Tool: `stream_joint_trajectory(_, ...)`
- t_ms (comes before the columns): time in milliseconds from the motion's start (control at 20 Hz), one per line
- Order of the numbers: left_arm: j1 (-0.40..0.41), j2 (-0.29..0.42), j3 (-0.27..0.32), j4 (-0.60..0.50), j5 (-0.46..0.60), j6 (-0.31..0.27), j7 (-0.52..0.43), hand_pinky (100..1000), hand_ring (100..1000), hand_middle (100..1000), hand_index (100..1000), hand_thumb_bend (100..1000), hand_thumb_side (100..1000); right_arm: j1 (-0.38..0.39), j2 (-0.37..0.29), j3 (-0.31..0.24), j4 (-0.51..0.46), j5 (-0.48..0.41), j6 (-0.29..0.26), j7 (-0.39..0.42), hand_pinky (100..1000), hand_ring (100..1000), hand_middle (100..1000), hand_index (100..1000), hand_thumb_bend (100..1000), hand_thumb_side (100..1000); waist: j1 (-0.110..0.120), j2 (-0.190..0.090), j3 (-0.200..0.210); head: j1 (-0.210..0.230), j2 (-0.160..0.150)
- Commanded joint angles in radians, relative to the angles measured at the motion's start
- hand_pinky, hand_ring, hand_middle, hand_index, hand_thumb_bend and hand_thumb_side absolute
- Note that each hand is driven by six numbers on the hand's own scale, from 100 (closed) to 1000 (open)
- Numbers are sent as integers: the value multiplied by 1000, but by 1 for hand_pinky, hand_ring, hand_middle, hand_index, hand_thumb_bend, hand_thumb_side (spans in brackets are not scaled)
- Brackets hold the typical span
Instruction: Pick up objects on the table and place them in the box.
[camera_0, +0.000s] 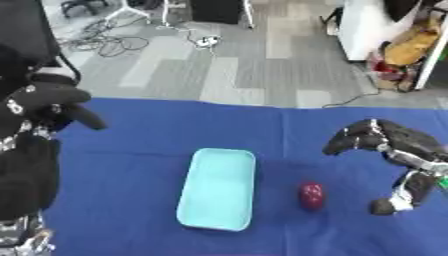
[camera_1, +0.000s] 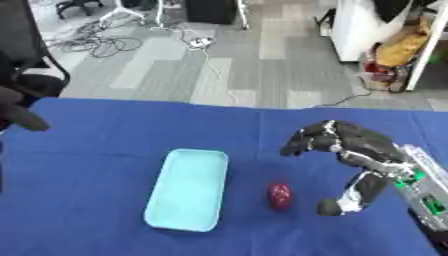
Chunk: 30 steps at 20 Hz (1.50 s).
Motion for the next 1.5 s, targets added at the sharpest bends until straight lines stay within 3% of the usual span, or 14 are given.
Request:
stream_joint_trajectory(50,-13,7,4,-15,7,-3,-4,449,486,608,728,444,794,-13,-4,6,0,44,-22,4,479,566,655,835,606,954,-1,-10,3,-23,-31)
stream_joint_trajectory(500,-19,4,4,-15,8,-7,-5,449,486,608,728,443,796,0,27,21,64,205,-22,-69,520,618,775,866,608,1000,2,-6,7,-45,-67)
stream_joint_trajectory(1000,-33,-10,-2,-15,16,-9,-14,448,487,607,728,442,797,-54,82,14,200,443,-22,-295,499,593,726,832,606,1000,11,7,23,-72,-81)
stream_joint_trajectory(1500,-77,-38,-9,-15,37,-17,-29,451,489,608,727,438,800,-107,92,1,352,686,-22,-423,522,608,742,857,591,1000,11,31,70,-130,-118)
